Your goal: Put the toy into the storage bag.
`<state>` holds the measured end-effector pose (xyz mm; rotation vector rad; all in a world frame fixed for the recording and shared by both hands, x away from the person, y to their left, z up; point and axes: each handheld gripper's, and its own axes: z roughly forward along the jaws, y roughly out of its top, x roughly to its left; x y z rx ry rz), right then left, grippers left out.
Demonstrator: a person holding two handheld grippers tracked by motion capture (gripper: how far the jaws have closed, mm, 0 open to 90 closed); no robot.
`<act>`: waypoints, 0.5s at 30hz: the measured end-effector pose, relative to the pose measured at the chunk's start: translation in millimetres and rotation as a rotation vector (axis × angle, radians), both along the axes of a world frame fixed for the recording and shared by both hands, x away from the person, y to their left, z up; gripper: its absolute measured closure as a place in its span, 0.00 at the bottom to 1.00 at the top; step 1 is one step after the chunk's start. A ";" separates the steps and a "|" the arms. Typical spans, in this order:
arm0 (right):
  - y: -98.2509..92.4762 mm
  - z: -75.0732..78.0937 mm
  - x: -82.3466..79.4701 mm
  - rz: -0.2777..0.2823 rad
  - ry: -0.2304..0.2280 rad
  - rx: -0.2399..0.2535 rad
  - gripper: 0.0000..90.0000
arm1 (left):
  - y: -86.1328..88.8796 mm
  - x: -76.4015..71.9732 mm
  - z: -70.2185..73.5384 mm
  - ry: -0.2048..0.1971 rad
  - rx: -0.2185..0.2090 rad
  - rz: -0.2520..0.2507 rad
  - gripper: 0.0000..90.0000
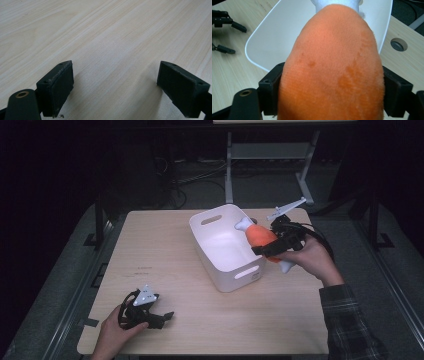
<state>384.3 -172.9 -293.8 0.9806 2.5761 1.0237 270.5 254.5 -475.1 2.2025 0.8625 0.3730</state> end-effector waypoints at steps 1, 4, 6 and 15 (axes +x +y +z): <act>2.5 -0.1 1.6 0.004 0.002 -0.001 0.22 | 0.1 0.0 0.1 0.000 0.002 -0.001 0.14; 10.8 -0.7 5.3 0.008 0.006 -0.009 0.22 | 0.1 0.0 0.1 0.000 0.001 0.000 0.14; 13.4 -0.9 6.7 0.012 0.005 -0.010 0.22 | 0.1 0.0 0.1 0.000 0.001 0.000 0.14; 37.4 0.6 18.4 0.010 0.019 -0.017 0.22 | 0.0 0.1 0.0 0.000 0.001 0.000 0.14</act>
